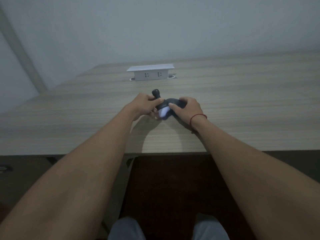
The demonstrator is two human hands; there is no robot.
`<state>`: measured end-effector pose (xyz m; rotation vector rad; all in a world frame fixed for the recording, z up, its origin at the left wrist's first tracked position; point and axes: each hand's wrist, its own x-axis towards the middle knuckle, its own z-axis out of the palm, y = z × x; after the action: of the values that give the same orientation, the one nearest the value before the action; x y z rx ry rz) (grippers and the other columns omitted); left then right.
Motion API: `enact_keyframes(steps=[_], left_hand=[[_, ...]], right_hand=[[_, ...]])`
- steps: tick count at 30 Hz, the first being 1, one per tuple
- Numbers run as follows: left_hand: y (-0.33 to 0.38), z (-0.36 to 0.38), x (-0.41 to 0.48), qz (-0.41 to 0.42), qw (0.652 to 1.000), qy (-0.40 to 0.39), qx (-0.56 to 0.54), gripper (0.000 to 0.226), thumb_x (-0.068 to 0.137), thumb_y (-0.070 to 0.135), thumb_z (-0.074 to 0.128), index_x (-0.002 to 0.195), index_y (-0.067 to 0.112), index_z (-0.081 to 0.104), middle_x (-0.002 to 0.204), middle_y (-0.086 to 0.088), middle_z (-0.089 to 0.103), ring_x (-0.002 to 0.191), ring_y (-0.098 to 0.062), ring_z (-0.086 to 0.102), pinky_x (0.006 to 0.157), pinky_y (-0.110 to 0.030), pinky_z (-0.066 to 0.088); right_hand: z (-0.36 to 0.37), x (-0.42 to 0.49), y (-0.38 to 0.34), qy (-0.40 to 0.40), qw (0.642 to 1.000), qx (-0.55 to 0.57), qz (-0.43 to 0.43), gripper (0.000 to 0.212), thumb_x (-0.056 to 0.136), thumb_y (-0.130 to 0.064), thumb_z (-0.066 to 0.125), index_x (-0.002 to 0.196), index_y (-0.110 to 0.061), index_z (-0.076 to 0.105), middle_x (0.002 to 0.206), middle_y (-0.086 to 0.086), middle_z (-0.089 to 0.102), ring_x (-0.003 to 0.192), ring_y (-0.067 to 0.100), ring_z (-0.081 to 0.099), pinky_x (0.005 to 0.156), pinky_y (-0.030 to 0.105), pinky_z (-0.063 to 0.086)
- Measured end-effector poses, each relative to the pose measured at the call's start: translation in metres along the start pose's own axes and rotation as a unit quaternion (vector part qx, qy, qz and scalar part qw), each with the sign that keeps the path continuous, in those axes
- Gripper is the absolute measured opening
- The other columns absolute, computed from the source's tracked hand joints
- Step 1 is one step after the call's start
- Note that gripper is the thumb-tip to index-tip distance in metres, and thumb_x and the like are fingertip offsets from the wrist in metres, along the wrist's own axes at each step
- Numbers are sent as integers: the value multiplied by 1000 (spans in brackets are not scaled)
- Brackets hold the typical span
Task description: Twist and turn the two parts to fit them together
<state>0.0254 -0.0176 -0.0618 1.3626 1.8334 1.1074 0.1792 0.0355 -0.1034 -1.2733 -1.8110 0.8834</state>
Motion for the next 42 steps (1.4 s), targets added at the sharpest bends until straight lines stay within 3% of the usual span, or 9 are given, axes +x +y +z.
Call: enact_keyframes(steps=[3, 7, 12, 16, 24, 28, 33, 39, 42], left_hand=[[-4, 5, 11, 7, 991, 131, -35, 27, 95, 28, 56, 101, 3, 65, 85, -13, 69, 67, -20, 67, 47, -26, 49], [-8, 17, 19, 37, 981, 187, 28, 36, 92, 33, 56, 105, 1, 66, 104, -16, 70, 95, -31, 67, 78, -35, 54], [-12, 23, 13, 42, 963, 251, 91, 34, 92, 29, 57, 105, -2, 65, 108, -20, 68, 97, -33, 64, 74, -29, 43], [-14, 29, 8, 57, 965, 250, 57, 35, 94, 31, 54, 105, -1, 64, 108, -20, 67, 97, -33, 64, 72, -29, 43], [0, 24, 10, 92, 966, 232, 65, 34, 95, 29, 52, 103, -1, 64, 105, -19, 67, 95, -31, 63, 71, -26, 38], [-17, 17, 15, 35, 969, 199, 142, 35, 92, 31, 56, 105, -1, 63, 110, -22, 66, 96, -35, 62, 74, -31, 43], [-13, 19, 10, 120, 968, 215, 44, 29, 90, 35, 56, 84, 8, 65, 81, -13, 66, 81, -33, 66, 75, -45, 58], [-18, 12, 15, 69, 969, 188, 145, 34, 92, 33, 55, 92, 0, 63, 93, -22, 66, 86, -36, 62, 66, -29, 36], [-9, 14, 13, 108, 970, 190, 101, 28, 94, 32, 53, 86, 6, 60, 76, -9, 58, 80, -31, 59, 64, -25, 34]], right_hand=[[-1, -2, -1, 5, 999, -38, -16, 67, 66, -51, 76, 121, -18, 55, 122, 4, 55, 111, 23, 54, 96, 44, 48], [-3, -2, -1, -2, 999, -38, -32, 59, 68, -39, 73, 121, -19, 58, 125, 5, 59, 111, 24, 56, 97, 44, 48], [-2, 0, -2, -16, 999, -37, -32, 57, 75, -47, 60, 127, -23, 56, 130, 3, 59, 118, 25, 54, 104, 45, 42], [-1, 1, -1, 2, 996, -87, -31, 58, 76, -64, 57, 122, -29, 59, 130, 7, 50, 122, 26, 45, 102, 44, 41], [-2, 2, 0, -21, 1000, 8, -7, 64, 76, -45, 61, 134, -21, 47, 135, 4, 55, 122, 24, 53, 107, 45, 40], [-2, 2, 0, 5, 1000, -26, -2, 46, 84, -40, 52, 126, -21, 55, 133, 7, 52, 125, 27, 46, 106, 41, 37], [-2, 0, -3, 26, 996, -89, -5, 56, 81, -58, 56, 125, -25, 56, 132, 8, 47, 125, 27, 40, 101, 41, 36], [-6, 0, -2, 8, 1000, 23, -5, 47, 81, -35, 67, 122, -14, 58, 127, 6, 60, 115, 22, 57, 96, 30, 44], [-3, -3, -7, 7, 1000, 4, 1, 56, 71, -52, 65, 118, -22, 62, 126, 4, 60, 116, 22, 56, 98, 35, 45]])
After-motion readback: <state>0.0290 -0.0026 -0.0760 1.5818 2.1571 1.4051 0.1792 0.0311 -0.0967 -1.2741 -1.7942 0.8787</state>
